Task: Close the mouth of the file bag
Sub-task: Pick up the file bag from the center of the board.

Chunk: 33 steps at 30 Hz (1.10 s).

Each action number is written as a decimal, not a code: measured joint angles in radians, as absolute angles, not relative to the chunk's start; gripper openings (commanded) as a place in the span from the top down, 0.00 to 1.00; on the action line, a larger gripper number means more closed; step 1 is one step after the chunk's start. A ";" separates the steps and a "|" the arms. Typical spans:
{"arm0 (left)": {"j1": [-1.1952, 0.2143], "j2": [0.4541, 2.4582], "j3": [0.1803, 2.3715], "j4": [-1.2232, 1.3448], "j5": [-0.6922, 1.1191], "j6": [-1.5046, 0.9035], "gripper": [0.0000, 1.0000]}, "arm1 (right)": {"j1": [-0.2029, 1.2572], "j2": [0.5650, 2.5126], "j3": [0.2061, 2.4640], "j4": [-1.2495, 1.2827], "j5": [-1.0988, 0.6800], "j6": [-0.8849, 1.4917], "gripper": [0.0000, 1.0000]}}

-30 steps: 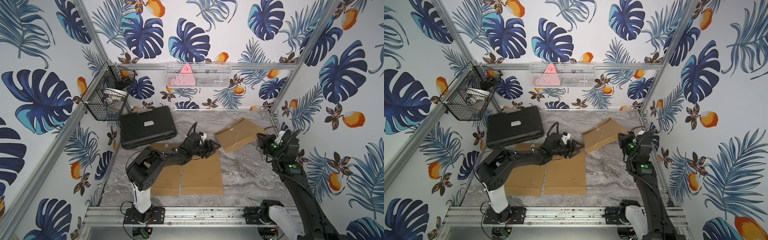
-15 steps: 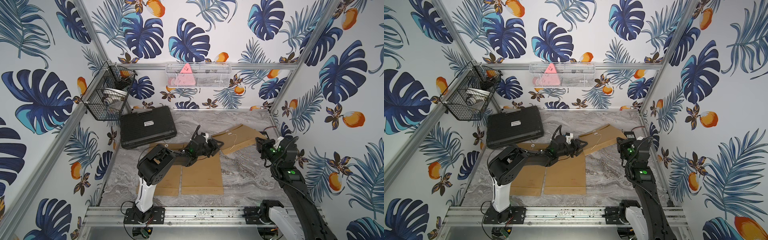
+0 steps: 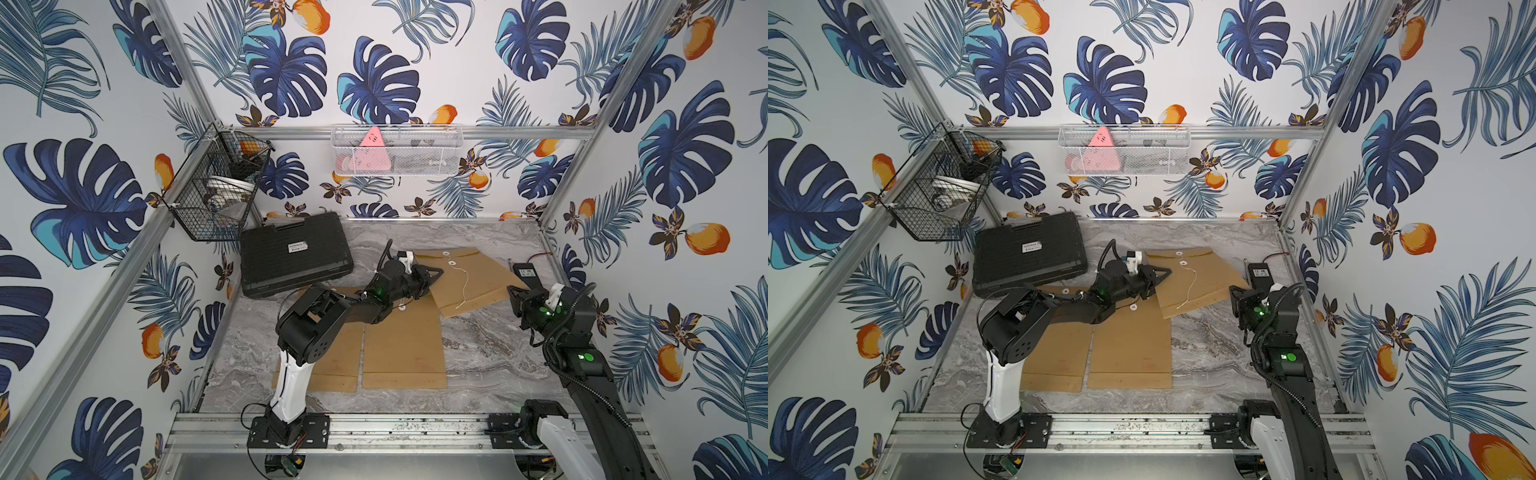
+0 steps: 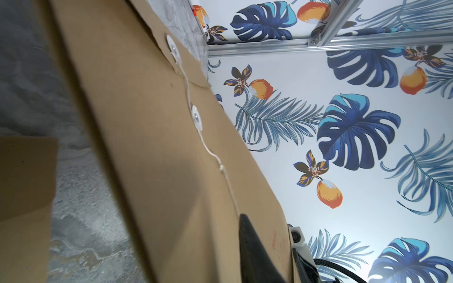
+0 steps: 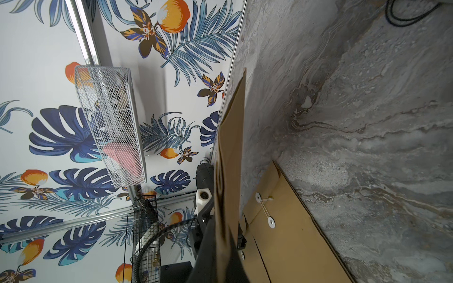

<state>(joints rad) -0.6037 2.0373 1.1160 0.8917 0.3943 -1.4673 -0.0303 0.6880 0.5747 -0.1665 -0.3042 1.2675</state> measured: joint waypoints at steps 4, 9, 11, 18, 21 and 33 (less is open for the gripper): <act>-0.581 2.010 1.122 0.900 0.432 -1.460 0.90 | -0.030 0.689 0.551 -0.171 -0.337 1.238 0.92; -0.545 1.941 1.104 0.909 0.494 -1.411 1.00 | -0.028 0.716 0.494 -0.165 -0.439 1.213 0.71; -0.525 1.912 1.094 0.908 0.540 -1.385 1.00 | -0.028 0.714 0.489 -0.165 -0.466 1.187 0.58; -0.445 1.801 1.071 0.899 0.709 -1.306 1.00 | -0.028 0.751 0.572 -0.244 -0.482 1.029 0.25; -0.418 1.730 1.073 0.839 0.798 -1.232 1.00 | -0.029 0.833 0.654 -0.278 -0.496 0.930 0.19; -0.406 1.585 1.122 0.588 1.022 -0.917 1.00 | -0.020 1.111 0.889 -0.106 -0.788 0.790 0.23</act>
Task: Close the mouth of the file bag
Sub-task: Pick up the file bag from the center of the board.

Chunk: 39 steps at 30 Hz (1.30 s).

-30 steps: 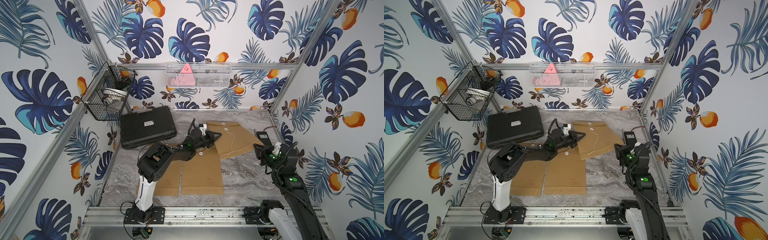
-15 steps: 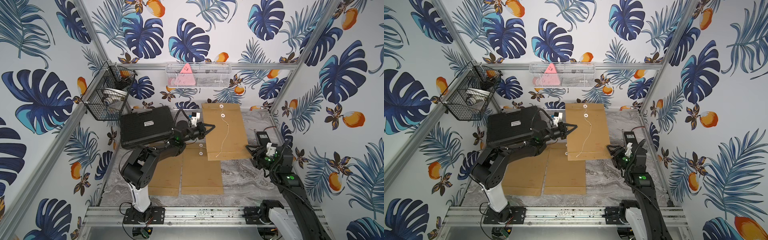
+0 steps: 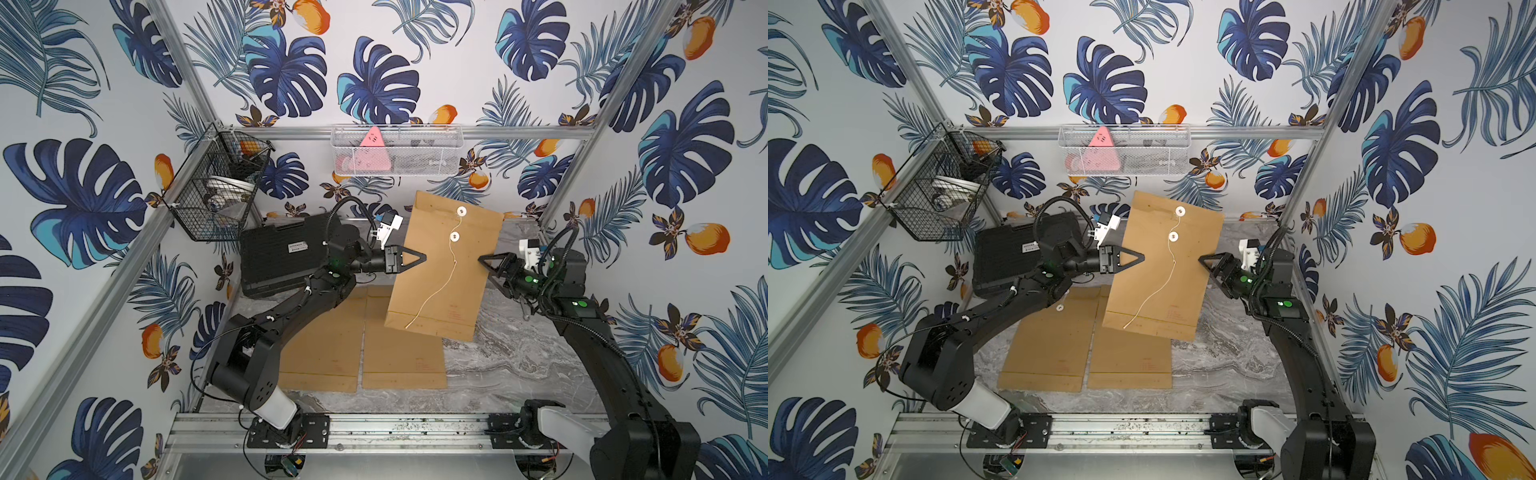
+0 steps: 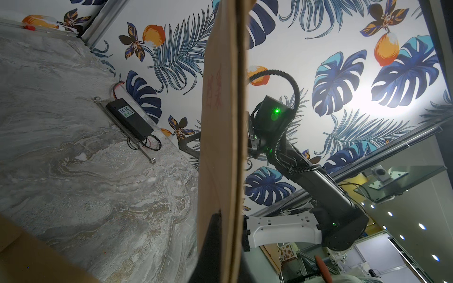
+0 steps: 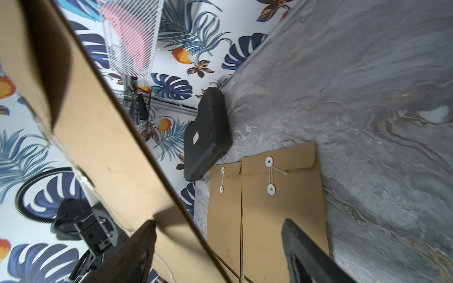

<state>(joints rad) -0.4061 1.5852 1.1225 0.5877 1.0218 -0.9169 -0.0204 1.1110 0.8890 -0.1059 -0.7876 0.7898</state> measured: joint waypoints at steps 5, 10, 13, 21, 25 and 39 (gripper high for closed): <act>-0.406 1.602 1.101 0.748 1.068 -1.027 1.00 | -0.003 1.139 0.884 0.076 -0.902 0.842 0.46; -0.405 1.593 1.098 0.816 1.084 -1.077 1.00 | 0.011 1.139 0.838 0.256 -0.978 0.918 0.80; -0.405 1.563 1.113 0.740 1.084 -1.036 0.92 | 0.012 1.133 0.826 0.334 -1.008 0.947 0.87; -0.390 1.530 1.201 0.524 1.099 -0.886 0.69 | 0.016 1.144 0.816 0.469 -1.046 0.997 1.00; -0.358 1.551 1.224 0.527 1.103 -0.896 0.64 | 0.016 1.126 0.796 0.532 -1.056 1.022 1.00; -0.350 1.605 1.280 0.550 1.100 -0.968 0.93 | 0.079 1.126 0.799 0.602 -1.046 1.005 1.00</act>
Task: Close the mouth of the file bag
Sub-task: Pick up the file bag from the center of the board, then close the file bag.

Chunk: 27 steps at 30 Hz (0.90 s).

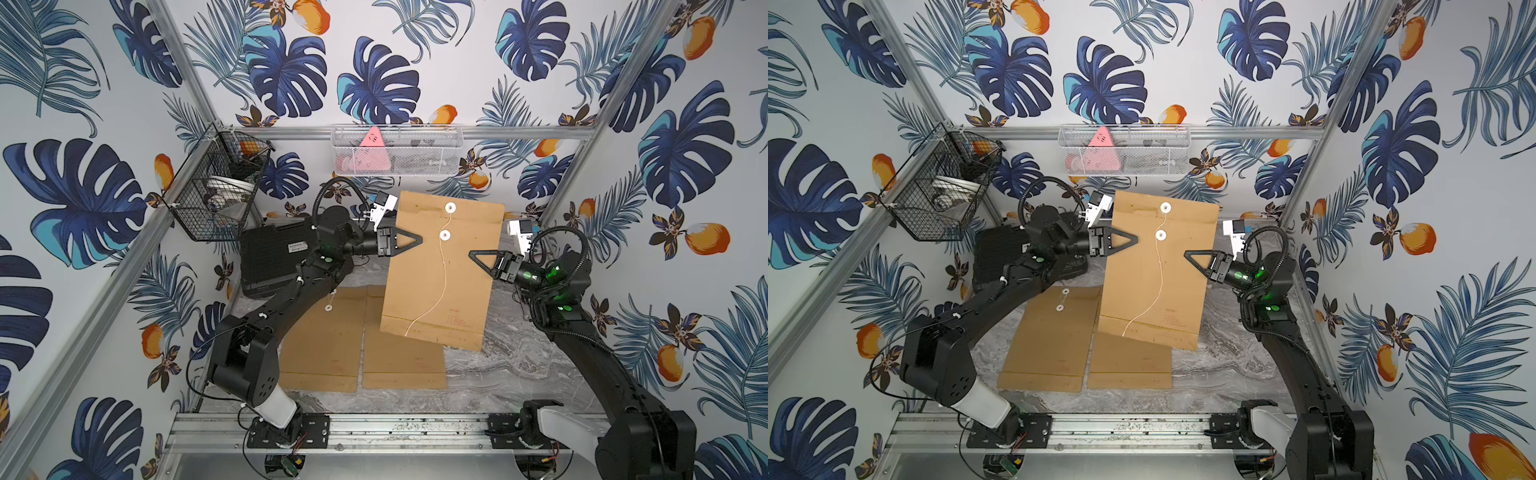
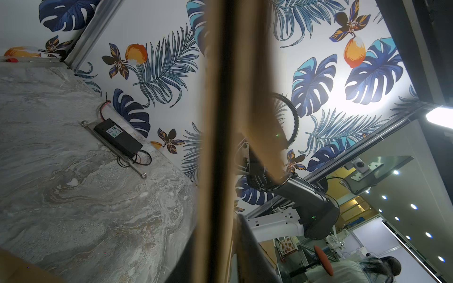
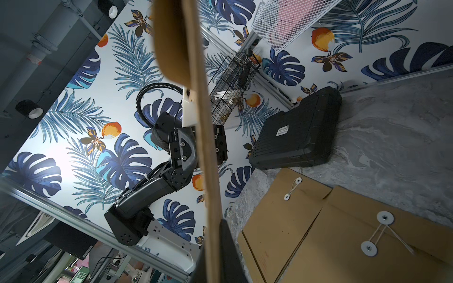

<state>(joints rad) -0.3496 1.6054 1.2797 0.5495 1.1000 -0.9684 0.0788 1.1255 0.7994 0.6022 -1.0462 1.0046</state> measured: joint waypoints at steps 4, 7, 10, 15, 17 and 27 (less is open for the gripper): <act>-0.346 1.608 1.275 0.582 1.094 -0.995 1.00 | 0.085 1.131 0.808 0.576 -1.018 0.982 0.84; -0.334 1.595 1.277 0.572 1.078 -0.974 1.00 | 0.089 1.116 0.828 0.483 -0.979 0.949 0.59; -0.311 1.571 1.285 0.525 1.037 -0.912 1.00 | 0.091 1.084 0.885 0.290 -0.867 0.870 0.50; -0.304 1.514 1.320 0.352 0.921 -0.713 1.00 | 0.090 1.012 0.950 -0.058 -0.566 0.776 0.50; -0.304 1.496 1.328 0.303 0.874 -0.640 1.00 | 0.092 0.985 0.940 -0.142 -0.486 0.767 0.54; -0.371 1.491 1.392 0.183 0.732 -0.443 1.00 | 0.418 1.030 0.749 0.012 -0.406 0.881 0.51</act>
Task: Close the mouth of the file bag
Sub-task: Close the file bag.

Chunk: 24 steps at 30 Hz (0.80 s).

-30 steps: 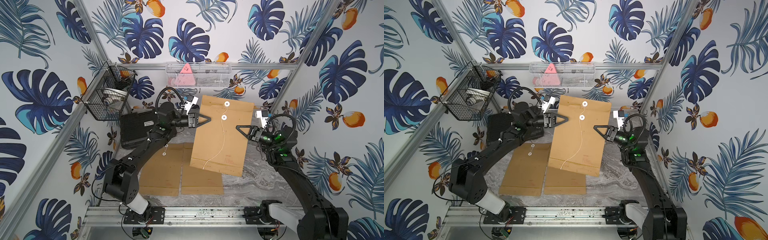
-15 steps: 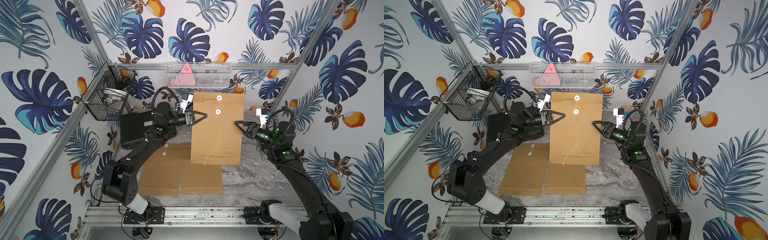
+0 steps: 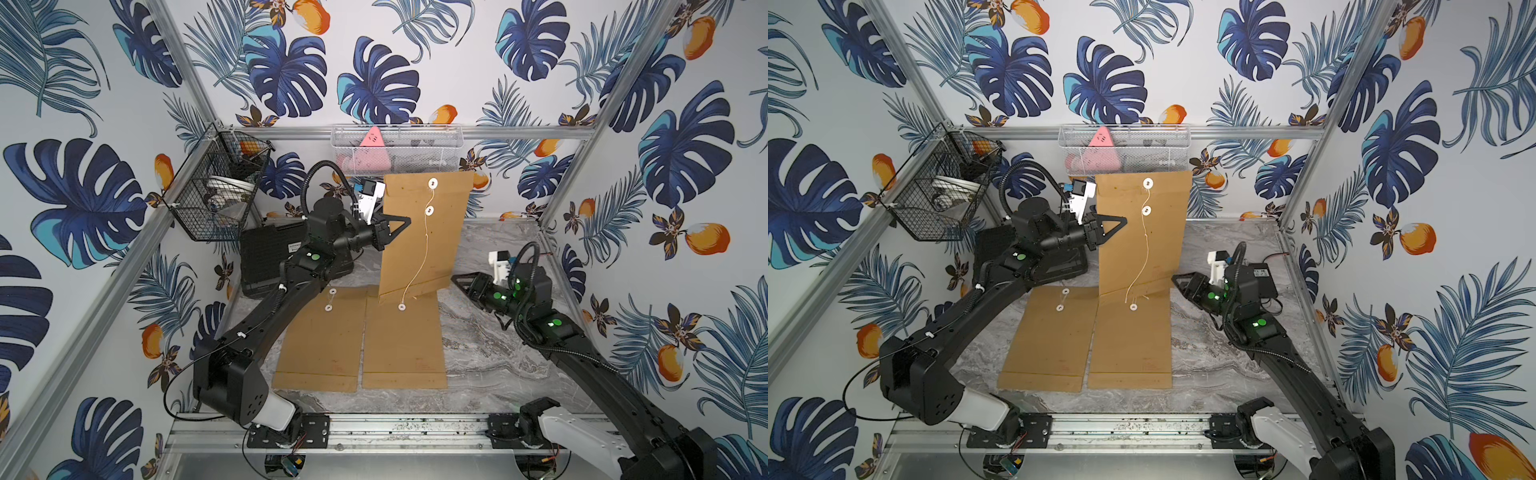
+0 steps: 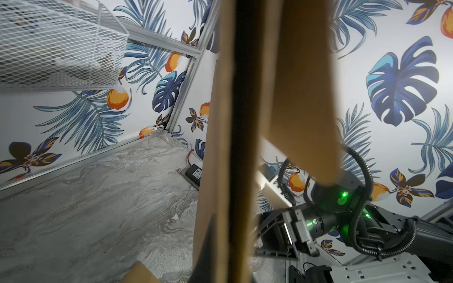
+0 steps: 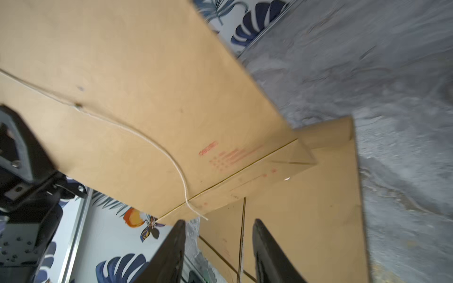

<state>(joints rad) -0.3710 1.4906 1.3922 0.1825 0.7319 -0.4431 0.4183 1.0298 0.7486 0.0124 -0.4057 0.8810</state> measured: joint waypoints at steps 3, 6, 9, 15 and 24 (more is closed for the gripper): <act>-0.411 1.491 1.421 0.148 0.700 -0.402 1.00 | 0.518 1.097 0.735 0.129 -0.365 0.900 0.48; -0.451 1.491 1.450 0.101 0.664 -0.363 1.00 | 0.570 1.153 0.722 0.247 -0.310 0.905 0.48; -0.488 1.483 1.471 0.059 0.633 -0.327 1.00 | 0.605 1.189 0.702 0.363 -0.248 0.904 0.49; -0.524 1.459 1.509 0.007 0.592 -0.271 1.00 | 0.628 1.244 0.699 0.519 -0.153 0.881 0.58; -0.526 1.457 1.579 -0.072 0.551 -0.240 1.00 | 0.668 1.188 0.707 0.473 -0.026 0.703 0.55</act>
<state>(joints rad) -0.5259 1.4570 1.5791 -0.0715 0.5507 -0.2398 0.6678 1.1885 0.7071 0.4728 -0.0261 0.7033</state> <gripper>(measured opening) 0.058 0.446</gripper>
